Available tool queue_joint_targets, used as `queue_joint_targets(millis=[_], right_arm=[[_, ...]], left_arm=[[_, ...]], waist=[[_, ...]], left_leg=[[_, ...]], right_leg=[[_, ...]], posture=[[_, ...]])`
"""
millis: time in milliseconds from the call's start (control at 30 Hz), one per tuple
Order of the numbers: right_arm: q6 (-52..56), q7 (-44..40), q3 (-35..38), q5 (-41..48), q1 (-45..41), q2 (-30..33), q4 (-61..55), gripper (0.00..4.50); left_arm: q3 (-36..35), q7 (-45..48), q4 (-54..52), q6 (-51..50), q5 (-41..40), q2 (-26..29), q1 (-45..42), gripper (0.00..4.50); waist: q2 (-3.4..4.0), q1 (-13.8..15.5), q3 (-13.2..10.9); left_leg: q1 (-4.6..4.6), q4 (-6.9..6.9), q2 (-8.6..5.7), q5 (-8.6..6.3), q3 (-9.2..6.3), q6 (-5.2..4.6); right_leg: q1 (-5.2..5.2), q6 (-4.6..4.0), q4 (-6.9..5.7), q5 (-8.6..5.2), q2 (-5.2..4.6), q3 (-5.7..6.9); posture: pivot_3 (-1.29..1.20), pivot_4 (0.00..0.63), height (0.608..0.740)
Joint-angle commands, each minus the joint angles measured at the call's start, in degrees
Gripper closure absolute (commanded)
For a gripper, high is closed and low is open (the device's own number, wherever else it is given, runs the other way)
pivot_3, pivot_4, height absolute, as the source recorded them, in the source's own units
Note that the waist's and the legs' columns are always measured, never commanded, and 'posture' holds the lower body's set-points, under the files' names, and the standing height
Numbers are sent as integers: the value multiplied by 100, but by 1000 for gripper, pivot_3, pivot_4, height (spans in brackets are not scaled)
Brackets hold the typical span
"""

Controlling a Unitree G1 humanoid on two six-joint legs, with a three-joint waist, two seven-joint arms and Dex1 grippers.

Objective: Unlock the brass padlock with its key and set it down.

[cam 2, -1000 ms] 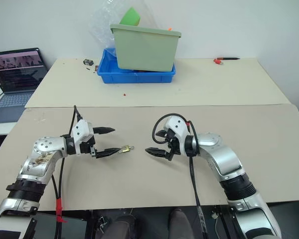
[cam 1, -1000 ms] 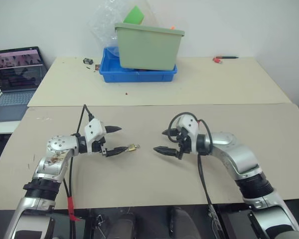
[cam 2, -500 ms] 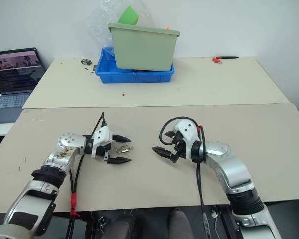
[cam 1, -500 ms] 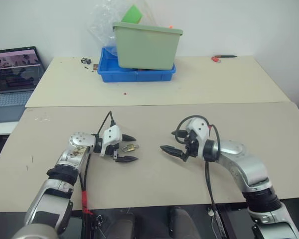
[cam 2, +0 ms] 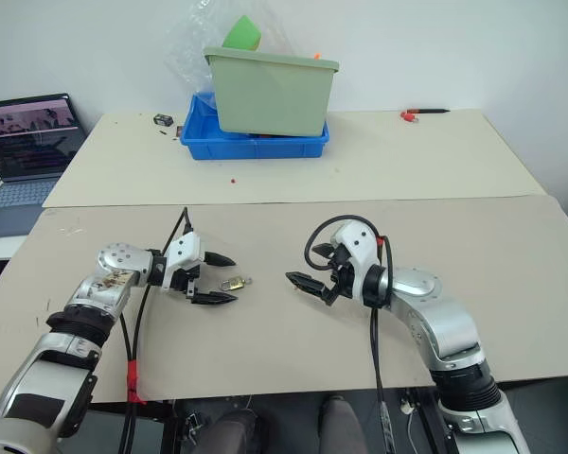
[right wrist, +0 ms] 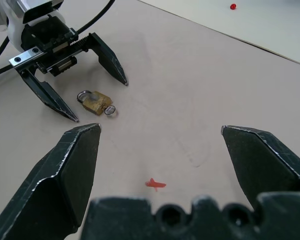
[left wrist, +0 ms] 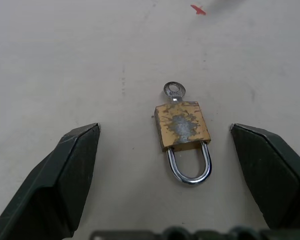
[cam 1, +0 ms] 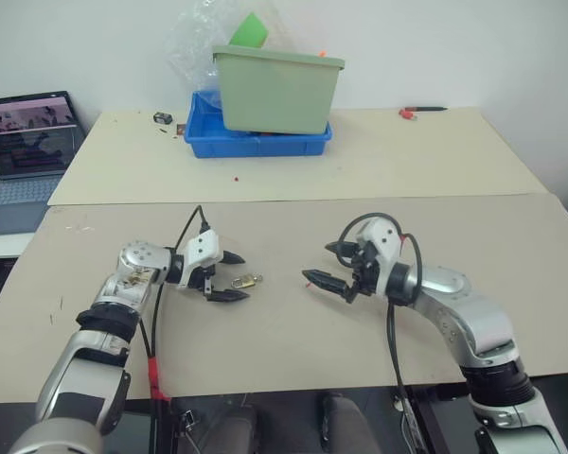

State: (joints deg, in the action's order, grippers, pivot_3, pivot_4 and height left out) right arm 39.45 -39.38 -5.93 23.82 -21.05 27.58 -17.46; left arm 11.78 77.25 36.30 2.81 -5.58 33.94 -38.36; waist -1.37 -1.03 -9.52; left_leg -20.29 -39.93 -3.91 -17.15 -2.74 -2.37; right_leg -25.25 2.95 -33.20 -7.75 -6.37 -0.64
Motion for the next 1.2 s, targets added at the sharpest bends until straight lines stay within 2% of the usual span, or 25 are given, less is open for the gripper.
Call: queue_joint_targets(millis=[33, 433, 533, 767, 800, 1000, 1133, 1200], right_arm=[[-106, 16, 167, 101, -107, -33, -195, 0], [-177, 69, 190, 45, -95, -61, -146, 0], [-183, 97, 195, 37, -69, -57, -149, 0], [-186, 139, 210, 31, -49, -53, -168, 0], [-182, 143, 210, 32, -49, -53, -168, 0], [-115, 155, 214, 82, -65, -70, -203, 0], [157, 85, 264, 265, -101, -14, -265, 0], [458, 98, 546, 576, -175, 8, -269, 0]], left_arm=[[118, 88, -243, -305, 162, 104, 1, 72], [174, 61, -893, -751, 102, -56, 171, 72], [167, 33, -881, -813, 101, -97, 140, 777], [167, 40, -902, -907, 87, -148, 117, 3540], [168, 34, -908, -919, 86, -158, 112, 3689], [201, -385, -1347, -805, 233, -370, 65, 3691], [250, -1717, -2250, -872, 752, -939, -135, 3691], [436, -2684, -2614, -470, 1631, -1018, -119, 3691]], waist=[[0, 1, 0], [0, 25, 0], [0, 29, 0], [0, 28, 0], [0, 28, 0], [-1, 58, 0], [-2, 111, -1], [-2, 118, -1]], left_leg=[[0, 0, 0, 0, 0, 0], [-2, 1, -2, 0, -2, 0], [-2, 1, -2, 0, -2, 0], [-2, 1, -2, 0, -1, 0], [-2, 1, -2, 0, -1, 0], [-3, 0, -4, 0, -3, -1], [-12, -1, -5, -1, -4, -1], [-19, -4, -6, -1, -6, -2]], right_leg=[[-1, 0, 0, 0, 0, 0], [-1, 1, 2, 0, -1, 0], [-1, 1, 2, 0, -1, 0], [-1, 1, 3, 0, -1, 0], [-1, 1, 3, 0, -1, 0], [-1, 1, 3, -1, -3, 1], [-2, 1, 5, 0, -5, 1], [-5, 2, 5, 1, -6, 2]], posture=[[0, 150, 740], [0, 150, 740], [0, 150, 740], [0, 150, 740], [0, 150, 740], [0, 150, 740], [0, 150, 740], [0, 150, 740]])
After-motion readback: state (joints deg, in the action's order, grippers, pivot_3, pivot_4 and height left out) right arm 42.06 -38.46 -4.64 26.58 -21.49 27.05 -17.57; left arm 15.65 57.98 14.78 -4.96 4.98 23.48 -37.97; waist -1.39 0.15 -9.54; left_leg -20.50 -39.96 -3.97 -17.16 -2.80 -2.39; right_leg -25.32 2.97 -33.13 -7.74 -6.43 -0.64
